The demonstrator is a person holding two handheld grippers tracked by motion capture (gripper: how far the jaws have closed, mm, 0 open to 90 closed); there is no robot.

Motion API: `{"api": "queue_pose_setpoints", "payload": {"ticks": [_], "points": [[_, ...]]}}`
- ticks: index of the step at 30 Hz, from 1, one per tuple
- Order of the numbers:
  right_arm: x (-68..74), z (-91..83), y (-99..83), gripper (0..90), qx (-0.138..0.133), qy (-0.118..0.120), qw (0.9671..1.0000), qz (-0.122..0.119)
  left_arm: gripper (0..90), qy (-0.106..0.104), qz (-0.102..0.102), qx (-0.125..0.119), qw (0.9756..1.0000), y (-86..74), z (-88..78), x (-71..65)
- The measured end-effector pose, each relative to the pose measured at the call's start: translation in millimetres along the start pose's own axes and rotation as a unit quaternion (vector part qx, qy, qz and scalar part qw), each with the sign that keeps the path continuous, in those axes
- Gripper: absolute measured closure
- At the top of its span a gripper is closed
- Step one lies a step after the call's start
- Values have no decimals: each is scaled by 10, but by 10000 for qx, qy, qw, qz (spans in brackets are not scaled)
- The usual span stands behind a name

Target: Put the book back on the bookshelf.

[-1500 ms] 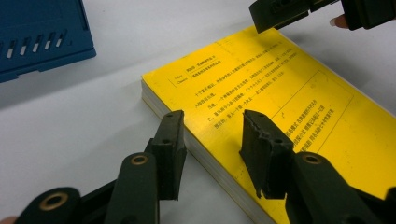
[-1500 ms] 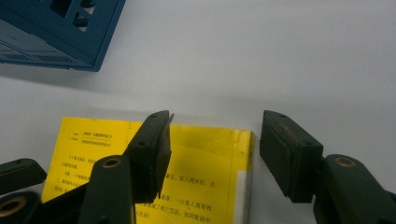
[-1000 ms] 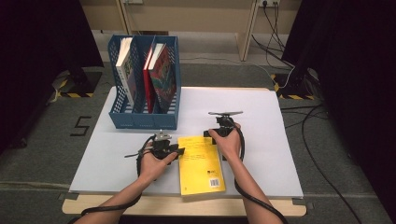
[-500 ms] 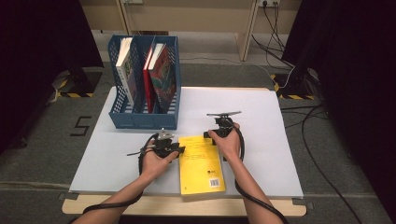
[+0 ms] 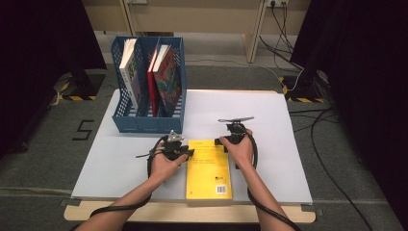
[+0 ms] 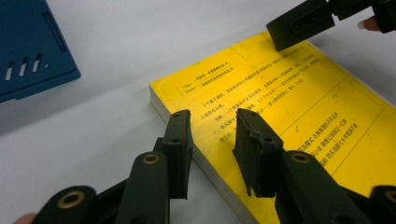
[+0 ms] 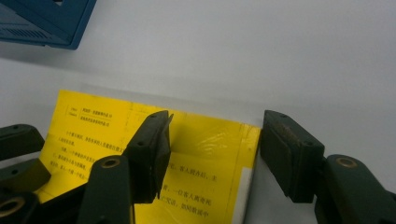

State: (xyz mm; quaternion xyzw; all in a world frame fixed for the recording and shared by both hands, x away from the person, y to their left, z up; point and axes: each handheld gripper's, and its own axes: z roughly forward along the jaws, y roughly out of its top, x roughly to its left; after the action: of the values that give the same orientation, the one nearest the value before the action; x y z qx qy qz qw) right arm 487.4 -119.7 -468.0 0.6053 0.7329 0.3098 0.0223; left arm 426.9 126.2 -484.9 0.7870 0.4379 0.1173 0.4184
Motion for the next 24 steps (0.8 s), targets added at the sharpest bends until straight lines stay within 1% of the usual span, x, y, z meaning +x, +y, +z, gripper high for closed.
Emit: {"api": "queue_pose_setpoints", "payload": {"ticks": [2, 3, 6, 7, 8, 9, 11, 12, 16, 17, 18, 19, 20, 21, 23, 24], "points": [[-19, -24, -18, 433, 28, -19, 10000, 11, 653, -3, -16, 2, 10000, 19, 24, -20], [-43, -37, -25, 433, 37, -20, 10000, -37, 653, -11, 1, 21, 10000, 26, 30, -22], [-72, -70, -41, 433, 63, -22, 10000, 35, 652, 2, -12, 18, 10000, 45, 61, -52], [-80, -77, -45, 433, 56, -25, 10000, 66, 652, -5, 14, 14, 10000, 50, 68, -56], [-98, -86, -49, 433, 72, -29, 10000, 48, 651, -5, 18, 11, 10000, 53, 75, -59], [-107, -98, -49, 434, 99, -1, 9999, 130, 651, -26, 13, 16, 10000, 57, 79, -59], [-126, -109, -44, 436, 97, 25, 9998, 167, 651, -31, 1, 20, 10000, 66, 89, -66], [-142, -116, -37, 436, 46, 37, 9999, 130, 650, -41, -18, 19, 10000, 71, 97, -70], [-160, -148, -2, 435, -20, -14, 9999, 167, 646, -39, -3, 10, 10000, 86, 121, -92], [-158, -158, 9, 435, -4, 6, 9997, 260, 644, -46, -11, 7, 10000, 87, 123, -90], [-174, -161, 11, 435, -33, 12, 9998, 215, 639, -70, -12, 23, 10000, 88, 119, -85], [-182, -164, 18, 435, -46, 22, 9997, 239, 629, -99, -16, 28, 9999, 87, 116, -81], [-196, -169, 26, 435, -40, 13, 9997, 238, 622, -172, -38, 27, 9998, 85, 98, -75], [-205, -172, 36, 435, -37, 2, 9997, 243, 609, -198, -20, 8, 9998, 83, 87, -76], [-219, -172, 48, 435, -31, 22, 9997, 222, 575, -183, 161, 20, 9997, 78, 39, -87], [-220, -171, 52, 436, -30, 44, 9997, 250, 565, -181, 198, 17, 9996, 73, 18, -89]]}}
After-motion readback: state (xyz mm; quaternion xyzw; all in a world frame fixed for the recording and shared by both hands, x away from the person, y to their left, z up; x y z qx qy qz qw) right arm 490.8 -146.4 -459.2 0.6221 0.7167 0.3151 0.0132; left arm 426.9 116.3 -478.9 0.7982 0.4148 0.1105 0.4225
